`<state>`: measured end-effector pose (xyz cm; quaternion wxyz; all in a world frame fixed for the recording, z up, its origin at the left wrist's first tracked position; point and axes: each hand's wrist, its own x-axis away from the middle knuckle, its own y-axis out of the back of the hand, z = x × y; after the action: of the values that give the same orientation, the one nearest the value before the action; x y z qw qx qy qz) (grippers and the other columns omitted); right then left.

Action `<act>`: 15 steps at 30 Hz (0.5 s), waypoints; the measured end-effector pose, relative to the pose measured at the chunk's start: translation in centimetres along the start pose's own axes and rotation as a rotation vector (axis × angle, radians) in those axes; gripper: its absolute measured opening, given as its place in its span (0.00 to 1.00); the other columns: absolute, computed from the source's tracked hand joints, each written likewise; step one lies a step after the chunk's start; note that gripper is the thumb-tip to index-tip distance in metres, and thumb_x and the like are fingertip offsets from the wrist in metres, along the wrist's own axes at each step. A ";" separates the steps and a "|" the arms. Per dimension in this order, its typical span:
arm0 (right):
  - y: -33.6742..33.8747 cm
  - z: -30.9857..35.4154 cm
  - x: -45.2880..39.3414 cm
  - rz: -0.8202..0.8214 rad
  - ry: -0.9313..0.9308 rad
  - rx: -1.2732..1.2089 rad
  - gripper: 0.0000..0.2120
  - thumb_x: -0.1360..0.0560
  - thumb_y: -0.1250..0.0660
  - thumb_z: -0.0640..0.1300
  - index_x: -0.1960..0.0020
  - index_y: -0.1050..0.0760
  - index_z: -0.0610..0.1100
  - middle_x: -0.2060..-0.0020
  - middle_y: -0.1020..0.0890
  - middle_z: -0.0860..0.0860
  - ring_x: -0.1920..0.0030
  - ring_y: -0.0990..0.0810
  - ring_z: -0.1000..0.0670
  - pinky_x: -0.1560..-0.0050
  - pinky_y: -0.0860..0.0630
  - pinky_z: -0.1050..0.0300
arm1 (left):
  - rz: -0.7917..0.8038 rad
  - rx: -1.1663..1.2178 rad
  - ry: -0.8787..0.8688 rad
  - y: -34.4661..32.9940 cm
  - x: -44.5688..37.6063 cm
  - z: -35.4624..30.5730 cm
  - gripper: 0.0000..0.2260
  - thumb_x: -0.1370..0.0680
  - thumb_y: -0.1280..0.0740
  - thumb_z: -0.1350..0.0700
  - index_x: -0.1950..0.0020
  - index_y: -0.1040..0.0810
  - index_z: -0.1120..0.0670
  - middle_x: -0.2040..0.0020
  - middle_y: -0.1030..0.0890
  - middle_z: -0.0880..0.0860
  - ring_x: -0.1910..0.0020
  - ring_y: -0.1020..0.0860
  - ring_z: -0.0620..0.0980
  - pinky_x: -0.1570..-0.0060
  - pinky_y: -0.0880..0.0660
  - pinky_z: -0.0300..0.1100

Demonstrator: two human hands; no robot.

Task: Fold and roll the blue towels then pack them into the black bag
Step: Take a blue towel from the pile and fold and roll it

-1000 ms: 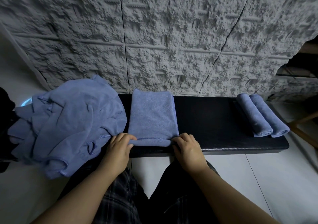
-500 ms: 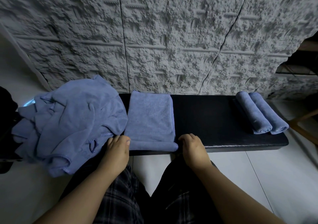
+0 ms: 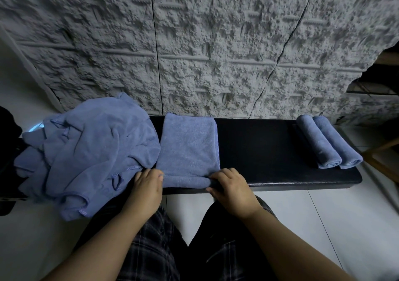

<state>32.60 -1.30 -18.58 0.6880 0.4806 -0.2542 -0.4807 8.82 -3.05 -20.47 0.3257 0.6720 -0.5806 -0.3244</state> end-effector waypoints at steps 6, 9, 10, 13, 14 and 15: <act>-0.1 0.3 0.0 0.009 0.009 0.090 0.18 0.27 0.43 0.56 0.50 0.21 0.46 0.56 0.22 0.51 0.58 0.24 0.47 0.61 0.23 0.50 | 0.009 0.006 0.006 0.1 0.1 0.0 0.10 0.19 0.45 0.59 0.48 0.25 0.60 0.51 0.26 0.55 0.52 0.37 0.49 0.48 0.36 0.43; 0.2 0.6 0.0 -0.035 0.025 0.120 0.17 0.27 0.41 0.55 0.43 0.26 0.49 0.51 0.23 0.52 0.54 0.27 0.50 0.55 0.28 0.57 | 0.005 0.011 0.003 0.1 0.1 0.0 0.10 0.19 0.45 0.59 0.48 0.25 0.60 0.51 0.26 0.55 0.52 0.36 0.49 0.48 0.36 0.43; 0.2 0.6 -0.1 -0.045 0.060 0.139 0.15 0.27 0.40 0.54 0.44 0.26 0.50 0.52 0.23 0.53 0.54 0.29 0.51 0.54 0.32 0.60 | 0.001 0.011 0.000 0.1 0.1 0.0 0.09 0.19 0.44 0.59 0.49 0.25 0.60 0.51 0.26 0.55 0.52 0.36 0.50 0.48 0.36 0.44; -0.2 0.4 -0.1 -0.018 0.119 0.184 0.11 0.29 0.40 0.54 0.52 0.24 0.51 0.59 0.23 0.56 0.57 0.30 0.54 0.56 0.38 0.62 | 0.002 0.014 -0.001 0.0 0.0 0.0 0.09 0.19 0.44 0.59 0.49 0.25 0.60 0.52 0.26 0.55 0.52 0.35 0.49 0.48 0.36 0.43; -0.3 0.3 -0.1 0.002 0.110 0.194 0.11 0.31 0.39 0.55 0.54 0.23 0.51 0.60 0.22 0.56 0.58 0.30 0.55 0.57 0.39 0.62 | 0.003 0.014 0.000 0.0 0.0 0.1 0.09 0.19 0.44 0.60 0.49 0.25 0.60 0.52 0.26 0.55 0.52 0.36 0.49 0.48 0.36 0.43; -0.4 0.2 -0.2 0.018 0.097 0.201 0.11 0.32 0.39 0.55 0.55 0.23 0.51 0.61 0.22 0.57 0.59 0.28 0.55 0.57 0.38 0.64 | 0.004 0.012 -0.001 0.0 0.0 0.1 0.09 0.19 0.44 0.60 0.49 0.25 0.60 0.52 0.27 0.54 0.52 0.36 0.49 0.48 0.37 0.42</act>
<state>32.19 -1.27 -18.84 0.6521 0.5675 -0.2720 -0.4228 8.74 -3.06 -20.51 0.3219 0.6728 -0.5840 -0.3204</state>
